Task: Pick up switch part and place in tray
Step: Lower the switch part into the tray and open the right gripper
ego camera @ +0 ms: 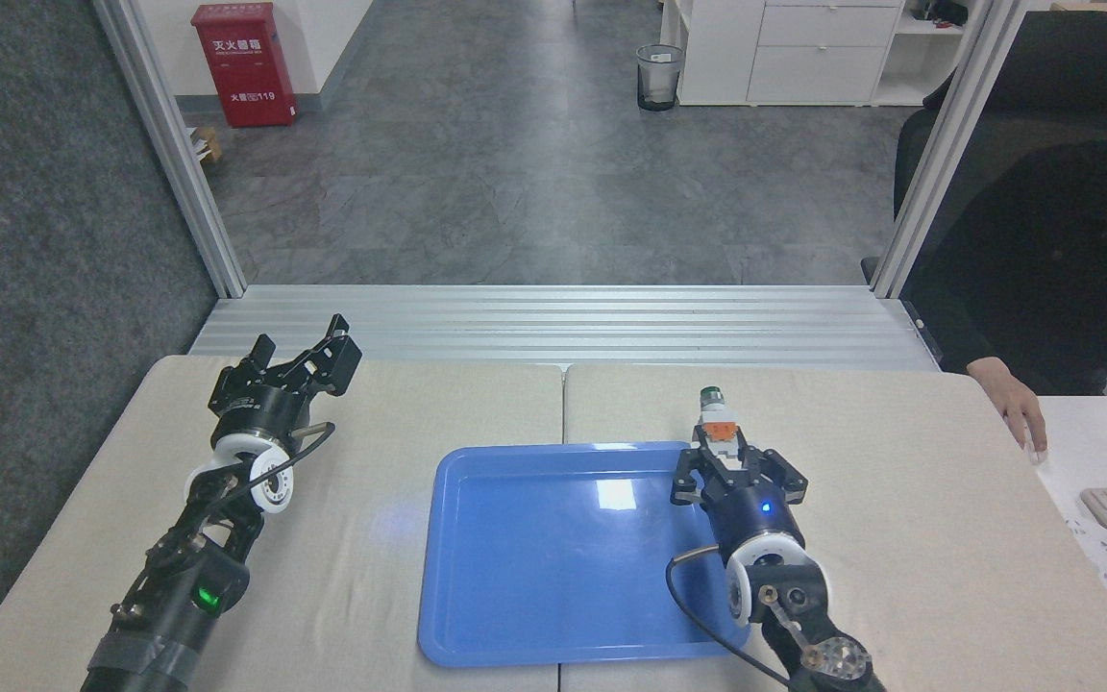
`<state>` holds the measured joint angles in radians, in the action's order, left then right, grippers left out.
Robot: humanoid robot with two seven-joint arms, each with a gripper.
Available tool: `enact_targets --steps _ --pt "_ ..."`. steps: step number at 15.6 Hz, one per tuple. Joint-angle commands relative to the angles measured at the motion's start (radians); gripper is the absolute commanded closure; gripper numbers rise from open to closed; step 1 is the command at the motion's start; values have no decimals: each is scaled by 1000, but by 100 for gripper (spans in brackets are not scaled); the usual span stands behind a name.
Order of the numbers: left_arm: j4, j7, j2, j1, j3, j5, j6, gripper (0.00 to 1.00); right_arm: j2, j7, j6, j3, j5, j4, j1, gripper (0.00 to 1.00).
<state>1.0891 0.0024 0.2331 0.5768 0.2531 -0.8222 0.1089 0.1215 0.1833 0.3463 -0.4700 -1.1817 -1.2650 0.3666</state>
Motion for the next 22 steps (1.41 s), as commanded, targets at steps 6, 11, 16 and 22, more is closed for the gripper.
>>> enact_targets --steps 6,11,16,22 --pt "0 -1 0 0 0 0 0 0 -109 33 63 -394 -65 42 -98 75" --pt "0 -1 0 0 0 0 0 0 -120 25 53 -251 -49 44 -78 0" --pt "0 -1 0 0 0 0 0 0 -119 16 51 19 -50 50 168 0" --pt "0 -1 0 0 0 0 0 0 217 -48 -228 243 32 162 201 0"
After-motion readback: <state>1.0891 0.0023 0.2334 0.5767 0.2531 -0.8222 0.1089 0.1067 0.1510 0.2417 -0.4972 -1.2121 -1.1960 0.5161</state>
